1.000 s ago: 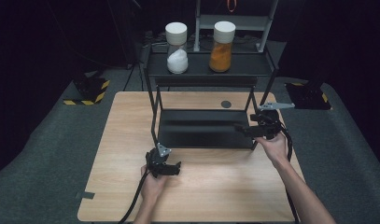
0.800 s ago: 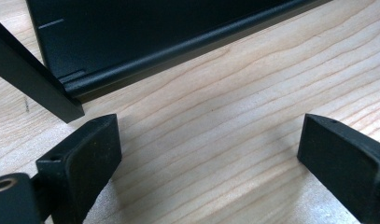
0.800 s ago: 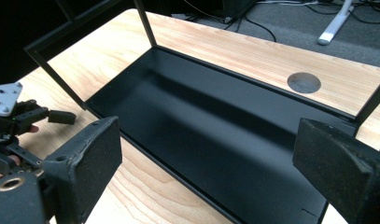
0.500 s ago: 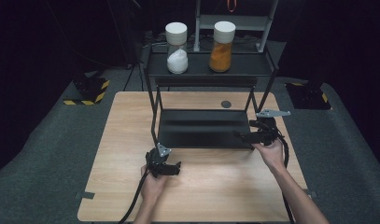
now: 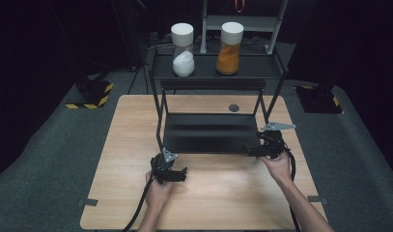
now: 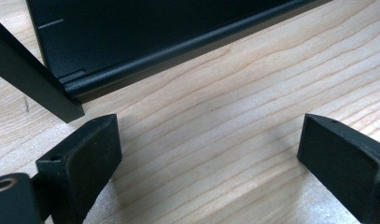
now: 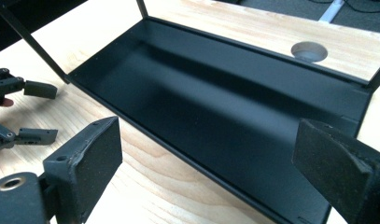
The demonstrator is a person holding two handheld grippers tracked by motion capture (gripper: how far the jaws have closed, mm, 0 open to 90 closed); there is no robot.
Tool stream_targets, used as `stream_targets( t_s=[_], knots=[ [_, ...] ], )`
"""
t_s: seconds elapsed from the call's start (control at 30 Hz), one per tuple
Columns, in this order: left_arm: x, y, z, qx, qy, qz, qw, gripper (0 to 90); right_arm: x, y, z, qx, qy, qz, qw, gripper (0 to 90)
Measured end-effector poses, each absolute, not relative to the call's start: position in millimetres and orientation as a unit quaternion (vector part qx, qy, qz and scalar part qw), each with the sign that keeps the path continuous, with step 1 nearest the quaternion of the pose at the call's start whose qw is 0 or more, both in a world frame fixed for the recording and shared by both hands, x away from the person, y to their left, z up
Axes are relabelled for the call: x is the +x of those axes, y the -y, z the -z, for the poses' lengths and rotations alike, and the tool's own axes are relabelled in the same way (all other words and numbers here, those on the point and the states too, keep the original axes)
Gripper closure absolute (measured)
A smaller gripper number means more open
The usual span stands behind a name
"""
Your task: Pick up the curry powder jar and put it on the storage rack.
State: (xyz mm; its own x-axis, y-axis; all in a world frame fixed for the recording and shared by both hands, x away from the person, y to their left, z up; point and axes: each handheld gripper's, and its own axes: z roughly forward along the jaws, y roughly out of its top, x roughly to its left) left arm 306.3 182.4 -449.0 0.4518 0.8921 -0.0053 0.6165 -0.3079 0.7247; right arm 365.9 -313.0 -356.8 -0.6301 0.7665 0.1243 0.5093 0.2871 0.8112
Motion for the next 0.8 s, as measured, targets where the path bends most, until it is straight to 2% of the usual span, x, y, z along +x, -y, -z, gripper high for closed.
stream_targets(
  t_s=[0.8],
  knots=[
    [306, -182, 449, 0.782, -0.482, -0.204, 0.337, 6.1, 349, 293, 399, 0.403, -0.81, -0.396, 0.158, 8.3]
  ],
)
